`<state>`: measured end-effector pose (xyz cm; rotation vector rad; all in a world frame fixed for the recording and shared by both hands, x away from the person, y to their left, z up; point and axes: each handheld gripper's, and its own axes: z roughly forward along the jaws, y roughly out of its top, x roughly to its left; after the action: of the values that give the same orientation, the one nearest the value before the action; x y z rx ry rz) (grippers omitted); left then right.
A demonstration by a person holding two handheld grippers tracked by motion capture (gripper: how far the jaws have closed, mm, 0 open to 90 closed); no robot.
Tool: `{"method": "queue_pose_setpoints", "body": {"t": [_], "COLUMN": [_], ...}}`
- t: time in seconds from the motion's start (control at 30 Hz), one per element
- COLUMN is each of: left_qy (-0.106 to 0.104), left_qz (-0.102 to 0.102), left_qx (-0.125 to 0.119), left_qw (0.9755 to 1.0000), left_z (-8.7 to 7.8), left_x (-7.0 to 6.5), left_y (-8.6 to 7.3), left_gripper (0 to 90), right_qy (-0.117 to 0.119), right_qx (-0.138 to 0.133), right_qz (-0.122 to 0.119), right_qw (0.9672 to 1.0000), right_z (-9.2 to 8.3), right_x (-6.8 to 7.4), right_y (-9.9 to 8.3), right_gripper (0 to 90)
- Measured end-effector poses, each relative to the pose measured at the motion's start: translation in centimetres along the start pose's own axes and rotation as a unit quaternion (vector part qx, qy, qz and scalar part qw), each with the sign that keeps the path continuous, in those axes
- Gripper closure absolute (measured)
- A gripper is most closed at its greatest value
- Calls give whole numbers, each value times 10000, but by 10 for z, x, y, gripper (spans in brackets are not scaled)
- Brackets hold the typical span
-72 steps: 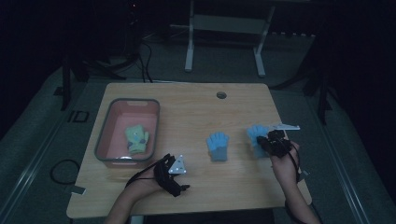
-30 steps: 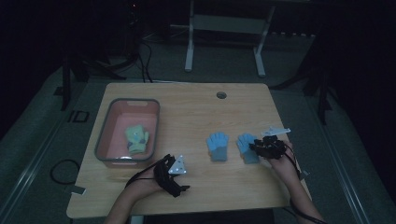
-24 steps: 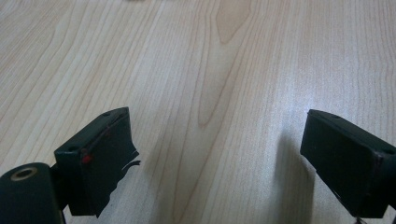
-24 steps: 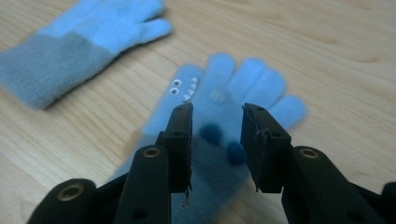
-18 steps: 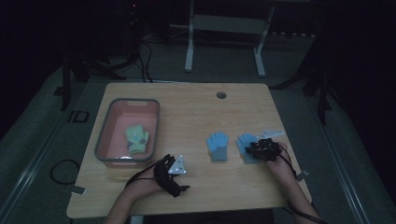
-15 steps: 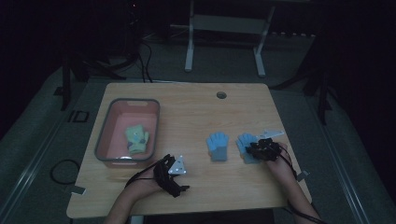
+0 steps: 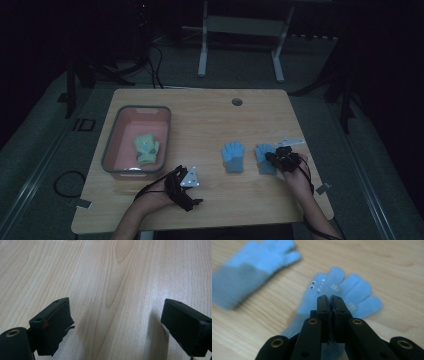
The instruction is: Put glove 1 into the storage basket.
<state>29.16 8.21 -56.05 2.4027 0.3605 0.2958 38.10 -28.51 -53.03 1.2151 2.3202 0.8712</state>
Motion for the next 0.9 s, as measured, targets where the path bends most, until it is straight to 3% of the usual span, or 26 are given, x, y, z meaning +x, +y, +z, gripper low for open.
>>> {"method": "queue_pose_setpoints", "body": {"t": [0.23, 0.43, 0.9], "left_qy": [-5, -10, -12], "left_qz": [10, 11, 5], "left_qx": [10, -4, -26], "left_qw": [10000, 10000, 10000], "left_z": [0, 0, -1], "left_x": [0, 0, 0], "left_y": [0, 0, 0], "left_gripper": [97, 97, 97], "right_qy": [-56, -1, 367], "right_qx": [-347, -550, -592], "right_qz": [103, 141, 35], "right_qw": [9993, 9984, 9976], "right_z": [-27, -39, -20], "right_x": [12, 28, 71], "right_y": [28, 51, 76], "right_gripper": [863, 863, 863]}}
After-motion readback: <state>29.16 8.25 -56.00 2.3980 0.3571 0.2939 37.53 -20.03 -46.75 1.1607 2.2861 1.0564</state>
